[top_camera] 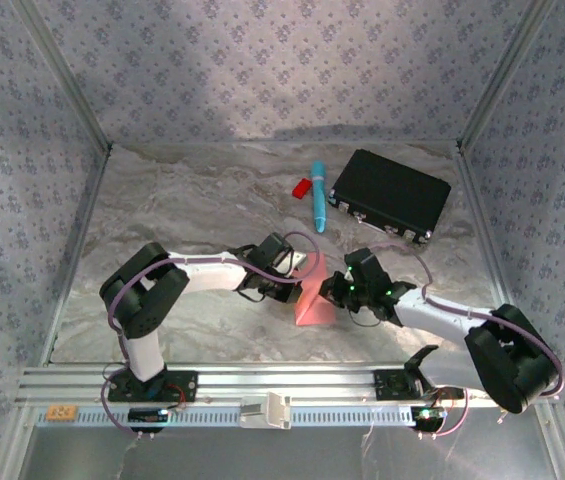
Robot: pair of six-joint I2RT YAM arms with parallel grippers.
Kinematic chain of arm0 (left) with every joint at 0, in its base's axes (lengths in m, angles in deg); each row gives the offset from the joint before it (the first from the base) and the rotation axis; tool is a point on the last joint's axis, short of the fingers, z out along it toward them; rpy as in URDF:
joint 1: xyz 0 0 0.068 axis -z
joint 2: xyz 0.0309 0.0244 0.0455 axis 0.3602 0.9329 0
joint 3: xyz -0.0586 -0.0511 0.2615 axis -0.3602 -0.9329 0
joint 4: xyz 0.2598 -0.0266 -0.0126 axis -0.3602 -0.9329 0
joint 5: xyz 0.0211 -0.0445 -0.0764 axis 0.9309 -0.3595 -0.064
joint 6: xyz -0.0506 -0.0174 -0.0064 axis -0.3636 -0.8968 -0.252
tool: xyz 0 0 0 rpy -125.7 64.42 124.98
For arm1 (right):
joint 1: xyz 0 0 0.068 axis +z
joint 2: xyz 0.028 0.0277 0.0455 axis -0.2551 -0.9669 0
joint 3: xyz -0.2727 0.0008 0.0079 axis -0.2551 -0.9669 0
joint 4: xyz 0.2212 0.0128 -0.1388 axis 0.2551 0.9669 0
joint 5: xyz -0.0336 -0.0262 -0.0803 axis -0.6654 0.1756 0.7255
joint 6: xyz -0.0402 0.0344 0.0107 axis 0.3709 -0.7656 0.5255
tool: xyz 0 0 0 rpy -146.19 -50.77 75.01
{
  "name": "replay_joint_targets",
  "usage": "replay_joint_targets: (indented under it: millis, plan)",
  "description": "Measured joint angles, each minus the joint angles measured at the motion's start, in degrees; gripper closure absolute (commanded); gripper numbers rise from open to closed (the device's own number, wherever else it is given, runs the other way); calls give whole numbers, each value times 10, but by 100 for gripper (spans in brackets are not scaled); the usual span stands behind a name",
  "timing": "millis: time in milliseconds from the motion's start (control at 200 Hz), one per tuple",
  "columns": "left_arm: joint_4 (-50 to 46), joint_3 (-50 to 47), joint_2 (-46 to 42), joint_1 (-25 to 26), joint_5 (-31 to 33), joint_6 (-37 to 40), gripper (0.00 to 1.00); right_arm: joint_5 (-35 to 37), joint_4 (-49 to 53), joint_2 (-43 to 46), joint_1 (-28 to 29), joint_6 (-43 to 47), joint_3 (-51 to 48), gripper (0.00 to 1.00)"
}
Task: Fold a paper plane with a square sheet of paper (pick it up from the middle)
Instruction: Fold the triangle a second time at the center of the table.
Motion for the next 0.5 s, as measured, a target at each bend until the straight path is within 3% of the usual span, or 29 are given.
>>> replay_joint_targets:
  millis: [500]
  plan:
    - [0, 1, 1, 0, -1, 0, 100, -29, -99, -82, 13, -15, 5, 100]
